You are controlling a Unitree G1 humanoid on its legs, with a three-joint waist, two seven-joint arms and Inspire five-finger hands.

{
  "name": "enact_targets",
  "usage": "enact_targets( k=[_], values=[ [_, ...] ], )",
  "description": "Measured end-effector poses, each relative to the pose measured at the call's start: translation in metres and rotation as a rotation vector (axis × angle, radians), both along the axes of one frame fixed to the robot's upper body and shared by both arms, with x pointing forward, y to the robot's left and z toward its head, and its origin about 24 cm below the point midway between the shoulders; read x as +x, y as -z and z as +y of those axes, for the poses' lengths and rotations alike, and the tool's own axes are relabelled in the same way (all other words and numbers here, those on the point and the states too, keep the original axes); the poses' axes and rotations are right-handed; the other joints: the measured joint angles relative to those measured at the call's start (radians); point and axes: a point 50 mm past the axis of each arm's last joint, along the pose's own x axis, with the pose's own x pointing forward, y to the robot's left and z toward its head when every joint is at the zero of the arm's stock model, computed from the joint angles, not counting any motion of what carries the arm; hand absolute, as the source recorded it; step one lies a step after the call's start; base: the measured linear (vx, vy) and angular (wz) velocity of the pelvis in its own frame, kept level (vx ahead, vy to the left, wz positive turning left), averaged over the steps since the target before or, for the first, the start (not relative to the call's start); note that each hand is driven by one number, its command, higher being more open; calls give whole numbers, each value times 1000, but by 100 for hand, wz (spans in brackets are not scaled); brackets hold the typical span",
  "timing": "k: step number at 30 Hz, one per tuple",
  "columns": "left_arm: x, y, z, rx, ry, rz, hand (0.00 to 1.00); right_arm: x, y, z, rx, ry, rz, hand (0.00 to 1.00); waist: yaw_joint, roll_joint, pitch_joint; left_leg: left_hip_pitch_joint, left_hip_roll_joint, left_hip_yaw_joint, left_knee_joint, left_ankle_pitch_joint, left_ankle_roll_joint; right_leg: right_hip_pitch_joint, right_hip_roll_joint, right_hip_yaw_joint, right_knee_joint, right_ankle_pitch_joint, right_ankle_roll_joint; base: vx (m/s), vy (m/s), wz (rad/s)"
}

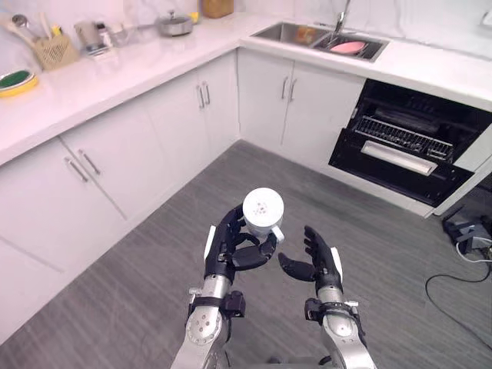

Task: Walk over to the sink, pick up the cup, carry it to the dishwasher, place the cup inside the dishwasher, then close the dishwasher door

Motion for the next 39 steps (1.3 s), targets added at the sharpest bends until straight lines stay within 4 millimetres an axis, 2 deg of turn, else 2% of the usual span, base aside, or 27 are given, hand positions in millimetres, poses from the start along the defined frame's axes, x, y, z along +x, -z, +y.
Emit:
enact_targets(
  k=[2, 4, 5, 6, 9, 10, 12, 13, 16, 18, 20, 21, 22, 23, 24, 25, 26, 27, 28, 29, 30, 33, 34, 36, 37, 38, 39],
  values=[
    [-1, 2, 0, -4, -2, 9, 30, -1, 3, -1, -4, 2, 12, 90, 7, -3, 1, -33, -40, -29, -159, 3, -11, 23, -23, 26, 1, -24, 16, 309, 181, -47],
    [-1, 1, -1, -9, -5, 8, 30, -1, 12, -4, -20, 2, 54, 90, 8, -6, 2, -53, -111, -102, -429, 63, -34, 53, -61, 63, 2, -67, 53, 406, 288, -46],
    [-1, 2, -1, -8, -3, 11, 30, -2, 19, -5, -28, 1, 88, 90, 10, -1, -3, -36, -126, -122, -558, 191, -40, 64, -72, 92, 13, -98, 84, 426, 325, -68],
    [-2, 3, 0, 1, 0, 15, 30, -5, 27, -6, -34, 0, 130, 90, 15, -6, -14, -17, -140, -102, -550, 263, -11, 78, -90, 126, 23, -132, 102, 437, 333, -63],
    [2, 1, 5, 23, -7, 1, 30, -10, 35, -1, -20, -4, 176, 90, 7, -57, -23, -41, -173, -44, -462, 157, 29, 46, -153, 145, 91, -144, 117, 522, 331, -37],
    [2, 2, 7, 30, -8, 2, 30, -10, 36, 0, -16, -4, 178, 90, 11, -62, -21, -23, -176, -23, -463, 131, 37, 4, -156, 148, 191, -141, 145, 436, 276, -53],
    [1, 4, 10, 53, -6, 9, 30, -10, 37, 3, -5, -7, 184, 90, 3, -76, -10, 57, -199, 1, -500, 106, 53, -96, -180, 142, 463, -97, 271, 385, 233, -27],
    [0, 6, 12, 69, -5, 19, 30, -11, 39, 5, 1, -12, 193, 90, -20, -77, -7, 129, -210, 3, -534, 89, 64, -158, -195, 127, 655, -83, 292, 367, 186, -3],
    [1, 0, 12, 60, -17, -3, 30, -9, 35, 11, 16, -22, 178, 90, -25, -70, -6, 283, -192, 18, -618, 50, 57, -300, -203, 9, 793, -133, 188, 358, 89, -22],
    [2, -5, 11, 51, -15, -30, 30, -5, 31, 15, 24, -30, 154, 90, -29, -69, -6, 335, -176, 26, -645, 19, 48, -383, -198, -56, 706, -156, 148, 335, -19, -16],
    [3, -7, 7, 47, 2, -38, 30, -2, 30, 14, 19, -36, 147, 90, -47, -71, -9, 392, -163, 25, -681, -5, 10, -436, -172, -80, 447, -130, 127, 380, -68, 4],
    [4, -7, 6, 46, 6, -39, 30, -2, 29, 13, 14, -36, 146, 90, -51, -73, -12, 401, -163, 23, -685, -14, 0, -439, -166, -79, 362, -97, 117, 426, -86, 15],
    [4, -6, 5, 46, 12, -39, 30, -1, 29, 11, 4, -39, 145, 90, -58, -85, -18, 416, -168, 11, -686, -32, -21, -432, -160, -76, 267, 38, 99, 501, -78, 22],
    [6, 0, 0, 42, 22, -12, 30, -2, 33, 3, -23, -37, 164, 90, -65, -40, -22, 437, -137, -6, -687, -45, -36, -406, -134, -100, 255, 87, 69, 625, -89, 12],
    [6, 2, -3, 38, 30, 1, 30, -1, 34, -2, -44, -39, 175, 90, -62, -12, -26, 433, -108, -8, -678, -31, -50, -399, -110, -109, 251, 72, 50, 538, -71, 5],
    [6, 3, -3, 37, 28, 3, 30, -1, 34, -3, -47, -36, 177, 90, -64, -7, -23, 429, -103, -18, -655, -20, -57, -388, -106, -115, 245, 62, 47, 510, -107, 14],
    [8, 6, -6, 34, 32, 18, 30, -5, 37, -5, -50, -28, 192, 90, -67, -2, -18, 385, -84, -45, -521, 5, -80, -331, -98, -138, 208, 52, 39, 506, -132, 30],
    [8, 7, -7, 23, 23, 33, 30, -12, 39, -5, -48, -27, 209, 90, -62, -2, -13, 316, -55, -57, -303, 77, -88, -247, -90, -147, 160, 47, 32, 495, -123, 30],
    [7, 7, -8, 17, 21, 32, 30, -15, 39, -6, -45, -23, 206, 90, -55, -3, -10, 280, -38, -58, -187, 131, -93, -202, -88, -148, 136, 42, 27, 446, -75, 9],
    [6, 4, -9, 3, 18, 21, 30, -19, 35, -6, -38, -14, 188, 90, -36, -6, -7, 213, -4, -43, -19, 126, -100, -127, -86, -147, 96, 29, 26, 394, -26, 3],
    [6, -2, -9, -14, 13, -4, 30, -16, 26, -5, -29, -10, 148, 90, -24, -8, -5, 138, 27, -20, 68, 103, -82, -73, -86, -148, 59, 3, 31, 360, -13, 0],
    [7, -9, -11, -34, 19, -38, 30, -8, 15, -5, -20, -2, 85, 90, 0, -5, -7, 30, 58, 15, 5, 43, -45, -25, -93, -148, 41, -30, 42, 270, 91, 3],
    [7, -9, -11, -34, 23, -38, 30, -6, 13, -8, -21, 7, 72, 90, 9, -7, -8, 7, 38, 21, -106, 23, -27, -4, -107, -147, 36, -46, 53, 200, 141, 9],
    [6, -7, -10, -30, 21, -29, 30, -4, 14, -12, -26, 24, 74, 90, 14, -9, -7, -9, -17, 9, -312, 28, -25, 21, -141, -147, 36, -69, 84, 295, 250, 8],
    [7, -5, -8, -25, 15, -22, 30, -3, 18, -15, -34, 36, 92, 90, 14, -9, -7, -11, -59, -18, -461, 79, -30, 30, -164, -137, 39, -85, 119, 375, 360, -18],
    [6, -3, -6, -19, 6, -13, 30, -2, 24, -18, -50, 40, 120, 90, 22, -1, -12, 24, -91, -25, -552, 244, 13, 35, -174, -102, 47, -103, 148, 379, 356, -23],
    [6, 1, 0, -1, -13, -1, 30, -2, 30, -14, -40, 40, 152, 90, 18, -31, -8, 39, -120, -13, -557, 242, 21, 50, -196, -54, 25, -104, 150, 260, 238, -18]
  ],
)
